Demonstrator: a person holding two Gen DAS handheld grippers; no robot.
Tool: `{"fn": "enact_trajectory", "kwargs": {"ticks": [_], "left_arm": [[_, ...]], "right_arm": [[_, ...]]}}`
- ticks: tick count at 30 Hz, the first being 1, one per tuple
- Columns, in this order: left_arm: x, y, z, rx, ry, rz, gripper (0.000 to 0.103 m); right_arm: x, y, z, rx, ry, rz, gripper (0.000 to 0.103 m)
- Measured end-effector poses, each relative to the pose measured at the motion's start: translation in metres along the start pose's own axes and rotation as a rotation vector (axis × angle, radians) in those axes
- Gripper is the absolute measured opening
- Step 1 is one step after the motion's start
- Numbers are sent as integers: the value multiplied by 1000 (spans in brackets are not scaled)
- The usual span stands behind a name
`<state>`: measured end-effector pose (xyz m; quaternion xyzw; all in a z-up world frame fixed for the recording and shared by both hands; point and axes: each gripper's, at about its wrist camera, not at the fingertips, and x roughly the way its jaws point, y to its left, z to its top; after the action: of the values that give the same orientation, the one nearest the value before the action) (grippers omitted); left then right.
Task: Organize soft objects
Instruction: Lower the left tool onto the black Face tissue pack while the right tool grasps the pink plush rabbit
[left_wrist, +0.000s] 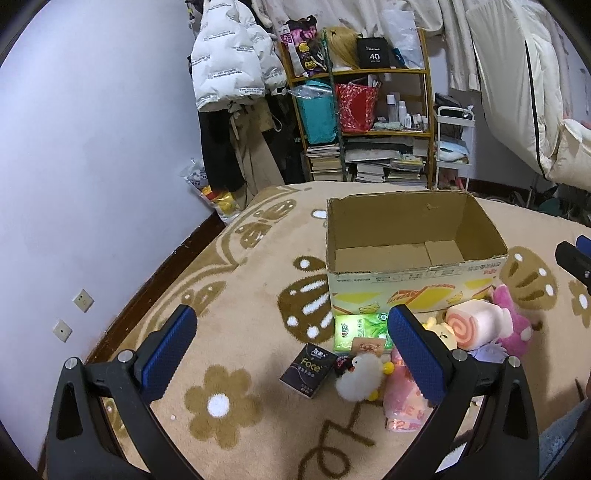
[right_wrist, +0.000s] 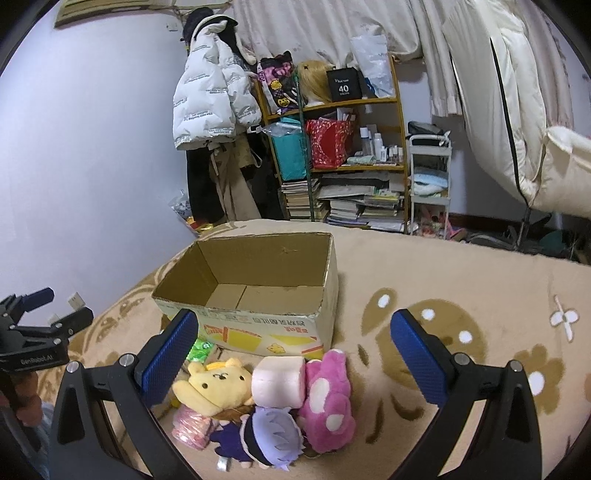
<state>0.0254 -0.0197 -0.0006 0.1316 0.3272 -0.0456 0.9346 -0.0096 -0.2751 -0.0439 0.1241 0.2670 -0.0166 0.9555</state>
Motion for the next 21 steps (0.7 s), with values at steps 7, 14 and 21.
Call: {"fn": "enact_trajectory", "kwargs": {"ticks": [7, 14, 21], "left_arm": [[16, 1, 15, -5, 53, -25, 102], [38, 5, 26, 11, 128, -40, 102], [69, 7, 25, 26, 202, -52, 102]], "right_arm": [[16, -6, 8, 32, 51, 2, 103], [31, -18, 9, 82, 111, 8, 103], [49, -27, 7, 96, 190, -1, 102]]}}
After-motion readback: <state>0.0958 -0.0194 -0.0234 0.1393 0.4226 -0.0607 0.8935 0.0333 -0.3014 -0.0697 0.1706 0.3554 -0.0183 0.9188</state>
